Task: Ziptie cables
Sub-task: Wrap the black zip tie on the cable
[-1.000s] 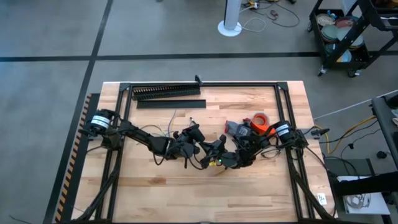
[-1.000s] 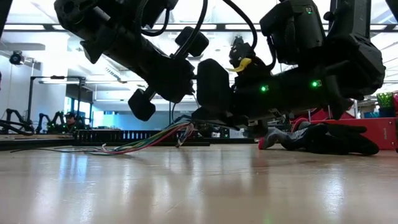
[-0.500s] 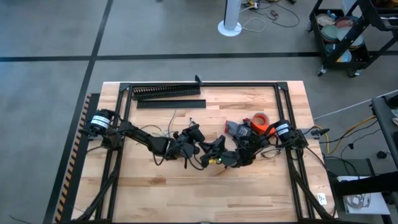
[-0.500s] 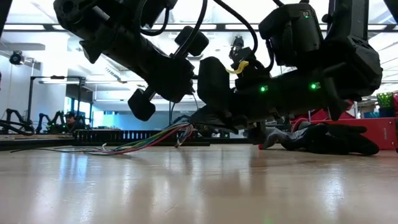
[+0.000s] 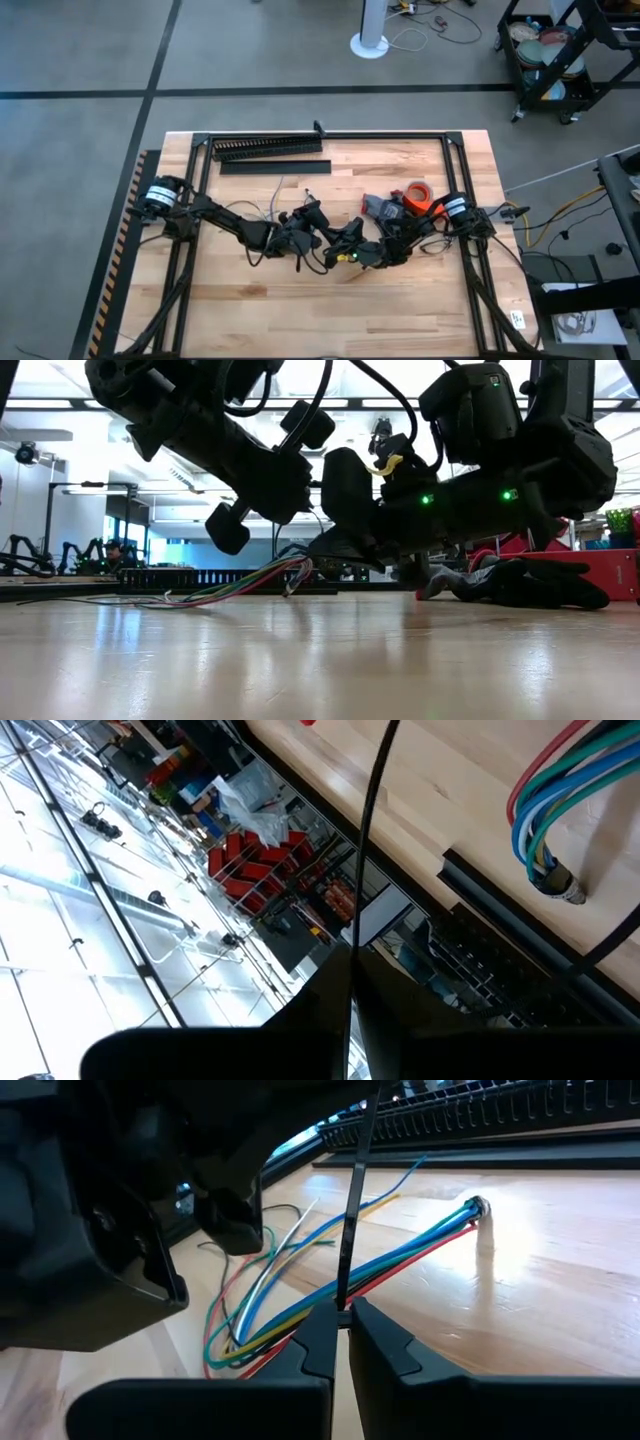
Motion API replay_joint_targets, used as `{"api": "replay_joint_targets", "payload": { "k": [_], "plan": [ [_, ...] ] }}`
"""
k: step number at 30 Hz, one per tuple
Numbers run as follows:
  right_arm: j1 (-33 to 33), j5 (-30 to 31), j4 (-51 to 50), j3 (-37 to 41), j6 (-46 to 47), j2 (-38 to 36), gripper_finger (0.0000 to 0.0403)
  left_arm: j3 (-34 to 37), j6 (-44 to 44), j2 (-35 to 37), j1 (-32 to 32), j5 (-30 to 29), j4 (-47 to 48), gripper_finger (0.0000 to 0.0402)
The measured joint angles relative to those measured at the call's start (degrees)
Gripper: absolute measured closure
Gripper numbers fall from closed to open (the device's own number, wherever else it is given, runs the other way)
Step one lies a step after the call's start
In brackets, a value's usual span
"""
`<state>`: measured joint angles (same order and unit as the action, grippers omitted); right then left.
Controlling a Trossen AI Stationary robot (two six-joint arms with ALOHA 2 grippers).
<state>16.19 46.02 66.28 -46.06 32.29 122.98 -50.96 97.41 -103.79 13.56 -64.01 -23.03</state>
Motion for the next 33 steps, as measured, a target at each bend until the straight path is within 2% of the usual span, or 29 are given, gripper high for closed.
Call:
{"api": "replay_joint_targets", "payload": {
  "k": [6,11,16,20,25,33],
  "plan": [
    [0.0,0.0,0.1,0.1,-2.7,-0.8,0.0403,0.0,-0.4,0.0,0.0,0.0,0.4,0.0402],
    [0.7,0.1,-0.1,0.1,-11.2,-0.9,0.0403,0.0,0.2,0.0,0.0,0.0,0.0,0.0402],
    [1.4,2.9,-0.2,0.3,-17.5,1.3,0.0403,0.1,1.2,0.2,0.0,-0.4,-1.4,0.0402],
    [2.2,4.2,0.6,0.3,-24.9,1.7,0.0403,0.1,1.1,0.4,0.1,-0.8,-1.5,0.0402],
    [3.3,5.3,4.0,0.2,-38.8,1.8,0.0403,0.1,0.3,0.4,0.3,-0.8,-1.4,0.0402],
    [3.7,8.1,4.3,0.3,-49.8,1.6,0.0403,0.1,-0.3,0.5,0.9,-0.7,-1.4,0.0402]
  ]
}}
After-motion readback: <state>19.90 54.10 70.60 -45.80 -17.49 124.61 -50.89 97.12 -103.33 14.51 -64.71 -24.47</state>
